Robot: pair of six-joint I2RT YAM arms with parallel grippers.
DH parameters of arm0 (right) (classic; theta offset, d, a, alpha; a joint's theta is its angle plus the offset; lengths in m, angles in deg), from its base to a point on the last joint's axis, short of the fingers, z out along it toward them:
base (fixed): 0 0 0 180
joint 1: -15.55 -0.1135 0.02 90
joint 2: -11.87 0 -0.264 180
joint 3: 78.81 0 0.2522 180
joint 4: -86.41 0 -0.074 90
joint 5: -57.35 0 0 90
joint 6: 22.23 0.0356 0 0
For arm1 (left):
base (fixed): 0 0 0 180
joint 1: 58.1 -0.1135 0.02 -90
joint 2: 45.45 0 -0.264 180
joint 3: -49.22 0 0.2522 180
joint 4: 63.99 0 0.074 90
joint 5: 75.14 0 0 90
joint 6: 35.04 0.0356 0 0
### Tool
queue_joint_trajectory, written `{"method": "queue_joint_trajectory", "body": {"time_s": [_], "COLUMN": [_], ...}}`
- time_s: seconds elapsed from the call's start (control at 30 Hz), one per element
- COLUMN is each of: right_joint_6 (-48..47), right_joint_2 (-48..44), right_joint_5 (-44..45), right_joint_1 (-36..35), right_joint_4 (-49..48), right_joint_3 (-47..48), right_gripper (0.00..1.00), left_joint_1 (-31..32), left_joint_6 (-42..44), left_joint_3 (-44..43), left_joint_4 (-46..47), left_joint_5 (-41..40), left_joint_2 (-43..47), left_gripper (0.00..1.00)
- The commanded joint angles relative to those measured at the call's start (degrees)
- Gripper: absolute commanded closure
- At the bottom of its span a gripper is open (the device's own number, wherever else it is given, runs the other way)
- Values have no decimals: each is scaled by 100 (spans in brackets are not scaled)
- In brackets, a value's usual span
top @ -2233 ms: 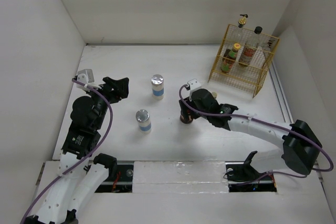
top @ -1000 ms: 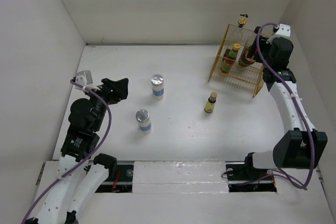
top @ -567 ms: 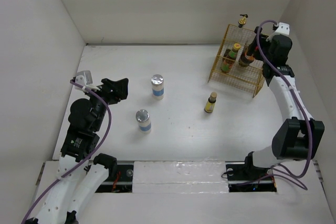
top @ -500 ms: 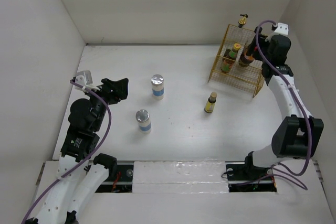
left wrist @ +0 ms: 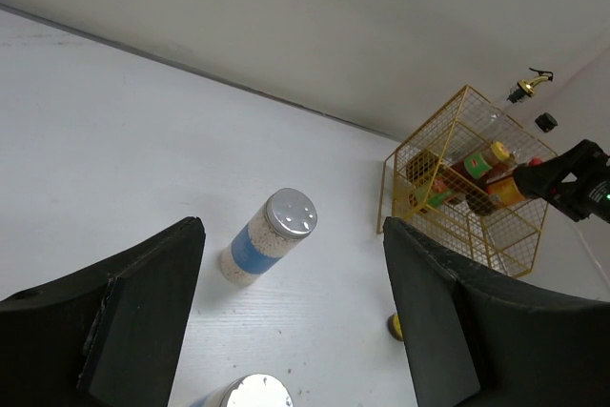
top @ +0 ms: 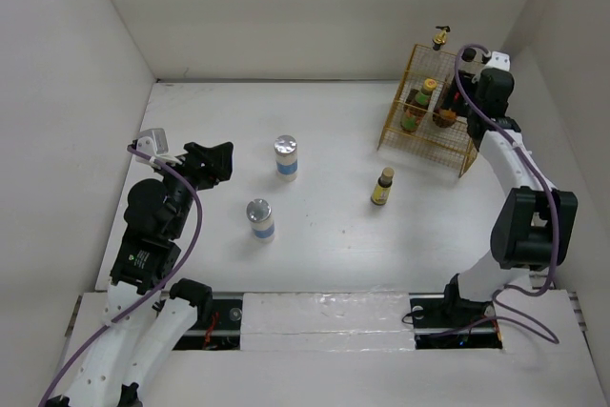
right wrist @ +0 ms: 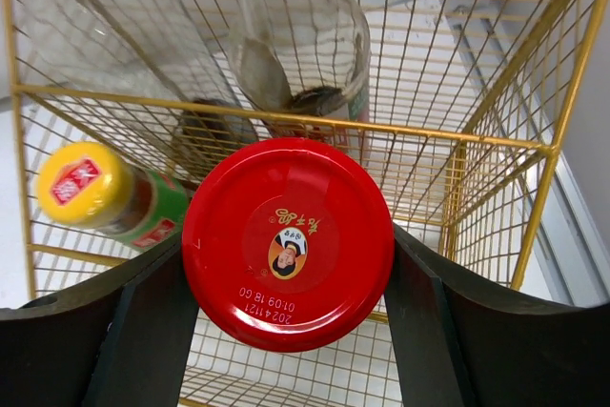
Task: Organize the condiment bottles
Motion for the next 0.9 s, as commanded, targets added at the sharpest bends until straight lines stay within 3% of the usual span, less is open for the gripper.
{"method": "queue_joint_trajectory", "body": {"time_s": [0.0,0.27,0.53,0.63,0.83,0.87], "right_joint_6": [-3,-3,49,49,102,102], "right_joint_2": [35,457,581,476,-437,-595], "right_joint_5": [132,483,537,607,782,783], "right_joint_1": [46,-121,-174,-174,-174,-243], "right_joint_4": [-836,-729,-615,-615,-615,-615], "right_joint_3": [292,372,424,424,240,188], "right_gripper": [48,43,17,13,11,16], "left_joint_1": [-26,-26,-26,-26,-26,-26], "left_joint_6": [46,46,46,46,46,46], "left_joint_3": [-47,-47,-47,-47,-47,-47], "left_joint_4": [231,231,231,231,231,231], "left_joint_5": [5,5,5,5,5,5], "left_joint_2": [-24,-24,-24,-24,-77,-77], "left_gripper": [28,28,28,28,28,28]}}
